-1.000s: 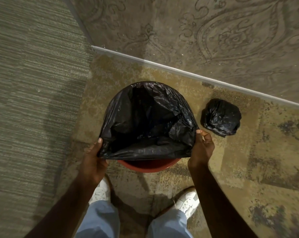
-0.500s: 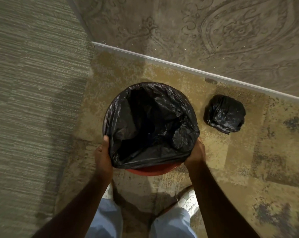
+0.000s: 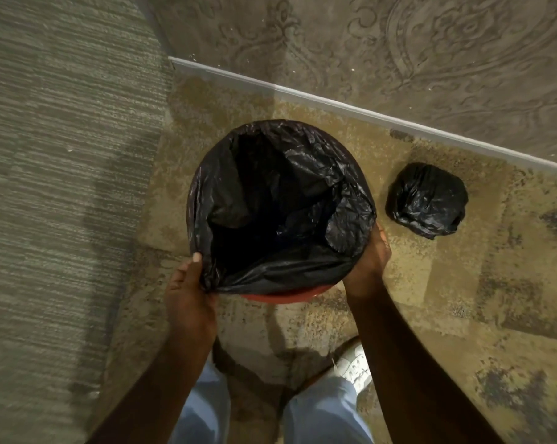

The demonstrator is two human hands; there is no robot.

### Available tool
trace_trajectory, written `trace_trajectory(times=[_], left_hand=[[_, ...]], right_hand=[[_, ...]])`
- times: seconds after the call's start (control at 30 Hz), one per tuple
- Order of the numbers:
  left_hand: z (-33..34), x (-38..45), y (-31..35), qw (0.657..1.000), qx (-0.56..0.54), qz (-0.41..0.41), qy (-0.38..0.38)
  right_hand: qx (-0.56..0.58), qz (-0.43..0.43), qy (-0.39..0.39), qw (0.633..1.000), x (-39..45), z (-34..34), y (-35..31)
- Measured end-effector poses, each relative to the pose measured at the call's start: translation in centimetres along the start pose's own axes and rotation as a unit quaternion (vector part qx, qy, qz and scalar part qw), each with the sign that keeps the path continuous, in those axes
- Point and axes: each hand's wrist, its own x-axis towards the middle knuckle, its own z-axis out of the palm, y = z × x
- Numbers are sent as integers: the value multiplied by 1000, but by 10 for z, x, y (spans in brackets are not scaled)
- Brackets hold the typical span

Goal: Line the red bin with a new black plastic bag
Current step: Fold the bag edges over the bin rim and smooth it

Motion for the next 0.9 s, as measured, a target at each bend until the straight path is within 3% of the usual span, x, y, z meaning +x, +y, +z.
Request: trace_trajectory(times=[0.13, 0.27, 0.37, 0.57, 0.7, 0.9], left_hand=[[6, -3, -7, 992, 62, 39, 100], [13, 1, -13, 985, 11, 6, 175], [12, 0, -21, 984, -33, -5, 174], [9, -16, -38, 980, -116, -50, 156], [24, -32, -54, 978, -139, -64, 142], [32, -38, -75, 966, -157, -87, 184]], right_hand=[[25, 32, -1, 999, 0, 1, 10], [45, 26, 16, 999, -5, -3, 14], [63, 2, 39, 997, -11, -5, 13], [-25, 4, 180, 983, -14, -10, 19], [22, 13, 187, 982, -11, -11, 25], [38, 14, 150, 988, -17, -15, 18]])
